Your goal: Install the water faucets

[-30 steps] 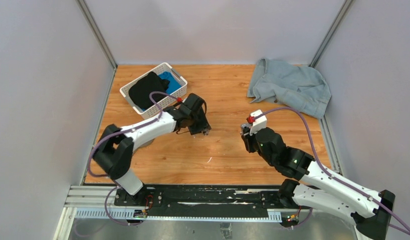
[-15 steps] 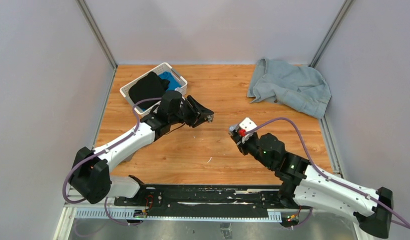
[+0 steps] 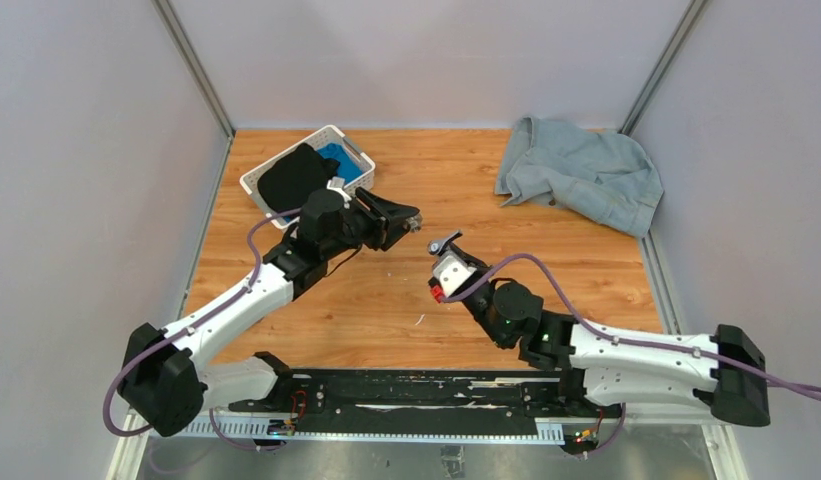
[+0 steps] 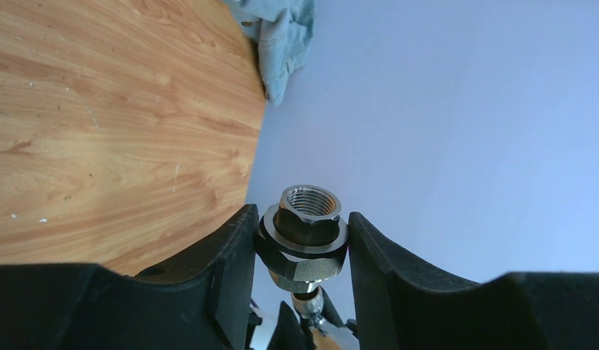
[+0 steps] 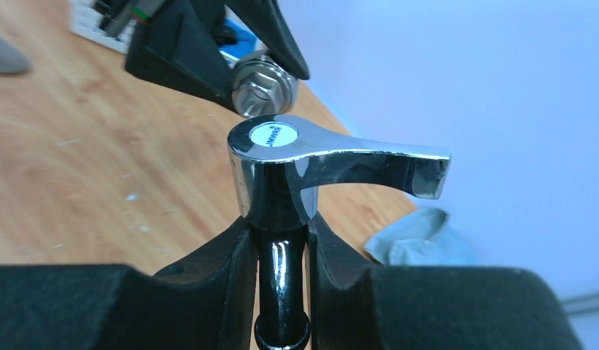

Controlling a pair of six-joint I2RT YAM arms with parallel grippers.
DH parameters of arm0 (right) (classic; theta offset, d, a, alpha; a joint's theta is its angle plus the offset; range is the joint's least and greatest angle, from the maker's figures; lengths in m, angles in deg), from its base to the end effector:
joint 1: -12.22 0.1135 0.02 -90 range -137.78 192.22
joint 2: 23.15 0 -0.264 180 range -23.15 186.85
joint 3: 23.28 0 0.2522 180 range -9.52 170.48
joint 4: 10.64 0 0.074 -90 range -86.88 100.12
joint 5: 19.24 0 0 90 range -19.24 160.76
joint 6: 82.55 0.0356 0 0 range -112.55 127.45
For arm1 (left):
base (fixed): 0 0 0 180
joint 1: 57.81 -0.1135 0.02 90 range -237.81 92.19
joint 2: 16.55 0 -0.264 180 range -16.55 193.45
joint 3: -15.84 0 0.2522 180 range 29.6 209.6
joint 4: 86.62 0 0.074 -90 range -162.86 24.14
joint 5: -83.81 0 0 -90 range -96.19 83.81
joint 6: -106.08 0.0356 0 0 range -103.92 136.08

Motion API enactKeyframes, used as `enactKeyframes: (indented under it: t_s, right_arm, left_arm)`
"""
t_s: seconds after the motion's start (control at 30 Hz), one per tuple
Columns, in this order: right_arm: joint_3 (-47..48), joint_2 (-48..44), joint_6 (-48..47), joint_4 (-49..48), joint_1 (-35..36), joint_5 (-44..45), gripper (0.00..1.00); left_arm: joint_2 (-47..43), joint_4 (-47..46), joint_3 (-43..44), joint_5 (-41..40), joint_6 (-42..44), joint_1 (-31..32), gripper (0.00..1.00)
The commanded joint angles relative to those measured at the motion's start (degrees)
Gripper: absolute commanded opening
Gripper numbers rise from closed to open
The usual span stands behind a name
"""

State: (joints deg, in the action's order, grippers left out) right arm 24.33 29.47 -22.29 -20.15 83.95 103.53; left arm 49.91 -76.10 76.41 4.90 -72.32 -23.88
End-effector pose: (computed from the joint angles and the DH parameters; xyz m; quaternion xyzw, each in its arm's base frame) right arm 0.0856 0.1977 0.3094 -0.3731 0.5725 0.0736 0.7263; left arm 0.2201 -0.1563 0.2989 -0.3133 0.7352 -0.5596 0.2197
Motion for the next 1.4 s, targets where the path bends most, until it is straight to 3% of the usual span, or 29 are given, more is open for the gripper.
enactKeyframes:
  t_s: [0.0,0.2,0.4,0.67,1.37]
  right_arm:
    - [-3.08,6.89,-22.61,-25.24,4.46,11.38,0.0]
    - [-5.98,24.68,-55.39,-67.47,10.29,16.46,0.0]
    - [-6.0,29.84,-61.94,-68.31,12.4,15.88,0.0]
    - [-7.03,34.8,-69.79,-68.31,12.56,15.29,0.0]
    - [-1.02,40.31,-67.63,-68.31,11.17,14.79,0.0]
  left_arm:
    - [-1.75,-4.7,-1.1,-1.6,-2.84,-0.01,0.0]
    - [-2.18,-4.69,-1.84,-0.72,-3.53,-0.07,0.0]
    - [-0.22,-8.79,-3.35,6.51,-3.67,-3.14,0.0]
    - [2.93,-8.42,-0.09,15.79,2.94,-7.06,0.0]
    - [2.18,-9.15,0.35,19.23,7.38,-7.13,0.0]
